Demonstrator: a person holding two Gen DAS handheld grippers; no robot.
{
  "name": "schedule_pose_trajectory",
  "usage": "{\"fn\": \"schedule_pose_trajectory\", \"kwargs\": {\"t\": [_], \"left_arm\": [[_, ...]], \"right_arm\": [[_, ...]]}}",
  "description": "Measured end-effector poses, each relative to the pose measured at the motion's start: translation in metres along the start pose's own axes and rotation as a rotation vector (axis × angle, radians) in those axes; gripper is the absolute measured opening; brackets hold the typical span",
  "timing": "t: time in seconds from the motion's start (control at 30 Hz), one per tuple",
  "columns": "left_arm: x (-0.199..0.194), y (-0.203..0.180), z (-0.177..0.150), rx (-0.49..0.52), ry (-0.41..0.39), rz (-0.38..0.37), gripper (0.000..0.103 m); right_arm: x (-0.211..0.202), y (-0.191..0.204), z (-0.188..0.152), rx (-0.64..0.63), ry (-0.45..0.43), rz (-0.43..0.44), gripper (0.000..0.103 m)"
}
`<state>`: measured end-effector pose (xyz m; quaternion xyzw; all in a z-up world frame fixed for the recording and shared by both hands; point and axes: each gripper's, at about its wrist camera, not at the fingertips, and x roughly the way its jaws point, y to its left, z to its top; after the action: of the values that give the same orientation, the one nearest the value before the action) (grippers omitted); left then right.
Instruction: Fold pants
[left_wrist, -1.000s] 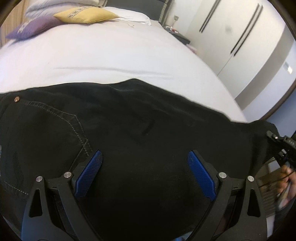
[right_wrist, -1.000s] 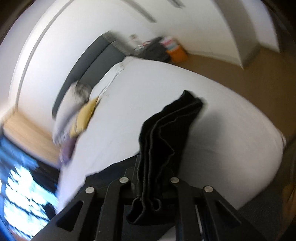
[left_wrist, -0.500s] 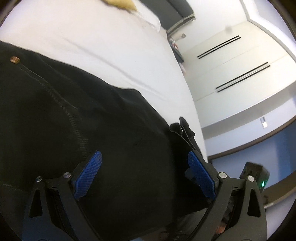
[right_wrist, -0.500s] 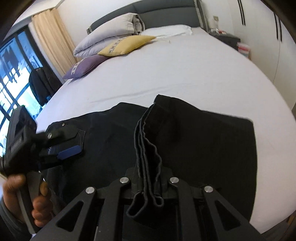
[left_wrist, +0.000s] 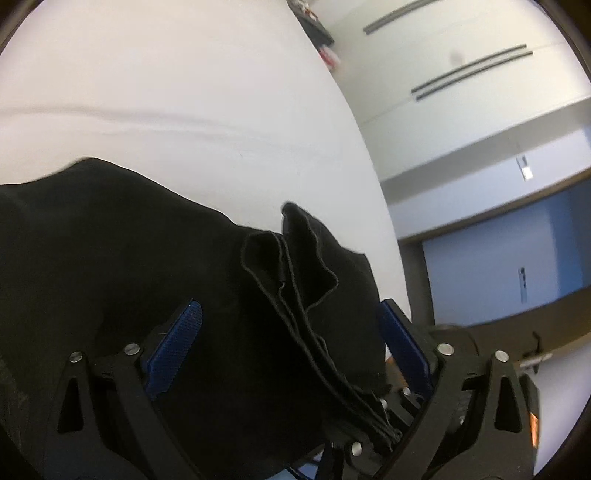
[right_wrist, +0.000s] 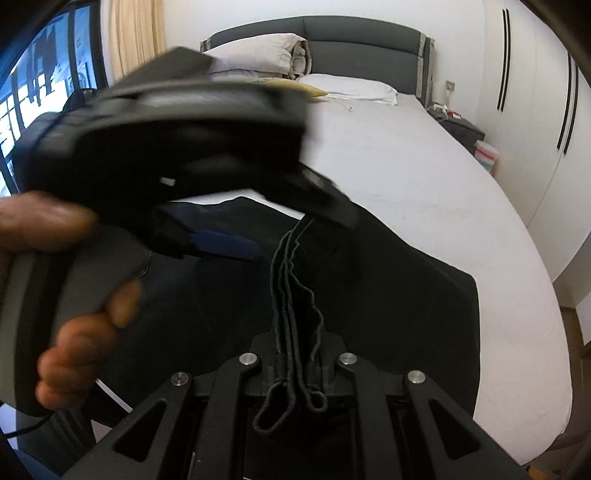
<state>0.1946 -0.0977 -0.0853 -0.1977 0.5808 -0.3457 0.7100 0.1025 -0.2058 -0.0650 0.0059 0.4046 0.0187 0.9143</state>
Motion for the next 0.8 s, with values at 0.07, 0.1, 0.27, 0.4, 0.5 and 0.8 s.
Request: {"fn": "schedule_pose_trajectory", "kwargs": {"t": [0.07, 0.1, 0.27, 0.4, 0.5, 0.8], "left_arm": [[0.013, -0.002, -0.001, 0.011, 0.039, 0.001, 0.053], [0.016, -0.002, -0.003, 0.011, 0.057, -0.002, 0.03], [0.005, 0.008, -0.013, 0.034, 0.046, -0.012, 0.009], [-0.023, 0.027, -0.014, 0.035, -0.004, -0.004, 0.007], [-0.052, 0.043, -0.015, 0.042, -0.043, 0.026, 0.007], [-0.069, 0.121, -0.032, -0.039, -0.019, 0.1, 0.009]], "right_arm": [[-0.003, 0.003, -0.004, -0.031, -0.008, -0.015, 0.014], [-0.004, 0.005, -0.005, -0.044, -0.01, -0.019, 0.014], [0.0, 0.025, -0.004, -0.089, -0.006, -0.008, 0.014], [0.0, 0.049, 0.006, -0.139, -0.023, 0.02, 0.014], [0.004, 0.07, 0.017, -0.186, -0.035, 0.049, 0.014], [0.061, 0.119, 0.015, -0.274, 0.078, 0.129, 0.014]]}}
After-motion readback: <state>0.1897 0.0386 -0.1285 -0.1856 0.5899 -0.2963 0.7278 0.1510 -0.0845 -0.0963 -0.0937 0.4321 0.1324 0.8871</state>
